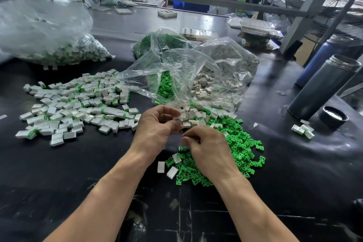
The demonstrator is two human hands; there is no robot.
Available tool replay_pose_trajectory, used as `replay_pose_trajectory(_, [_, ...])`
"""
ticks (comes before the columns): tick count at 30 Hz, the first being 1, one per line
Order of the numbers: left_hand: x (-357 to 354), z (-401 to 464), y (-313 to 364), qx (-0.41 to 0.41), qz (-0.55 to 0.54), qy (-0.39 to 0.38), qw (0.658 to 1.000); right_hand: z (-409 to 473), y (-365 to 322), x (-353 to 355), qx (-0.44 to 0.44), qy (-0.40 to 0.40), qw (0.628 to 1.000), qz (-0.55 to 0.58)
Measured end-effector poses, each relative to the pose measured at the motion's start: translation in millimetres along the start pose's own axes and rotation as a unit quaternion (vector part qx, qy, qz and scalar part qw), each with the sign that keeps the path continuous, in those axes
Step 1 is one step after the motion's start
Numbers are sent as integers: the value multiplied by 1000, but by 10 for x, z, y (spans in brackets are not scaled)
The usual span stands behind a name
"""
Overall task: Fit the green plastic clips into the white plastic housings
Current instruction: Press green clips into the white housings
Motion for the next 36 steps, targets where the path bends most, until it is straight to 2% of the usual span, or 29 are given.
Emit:
replay_pose_trajectory(2, [-2,-2,0,3,1,1,1000,1,37,35,-23,60,991,117])
replay_pose_trajectory(5, [-25,-21,8,4,7,-17,1000,14,62,69,-50,126,958,255])
replay_pose_trajectory(9, [-84,-52,15,5,18,-48,999,7,49,88,-59,145,925,346])
replay_pose_trajectory(19, [-100,-98,51,2,23,-85,996,-7,44,71,-65,139,939,309])
replay_pose_trajectory(28, [-109,-58,22,1,-8,-85,996,-7,46,63,-74,153,924,342])
replay_pose_trajectory(36, [-96,-32,-7,-4,0,-78,997,-14,57,66,-37,147,961,232])
Point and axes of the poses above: each hand's wrist, its own z-axis towards the middle knuckle, its own x-axis out of the back of the hand, y = z × x, the point moved 2 cm from there along z, towards the middle knuckle, and after that the axes turned 9 degrees about x, right-handed, at the moved point
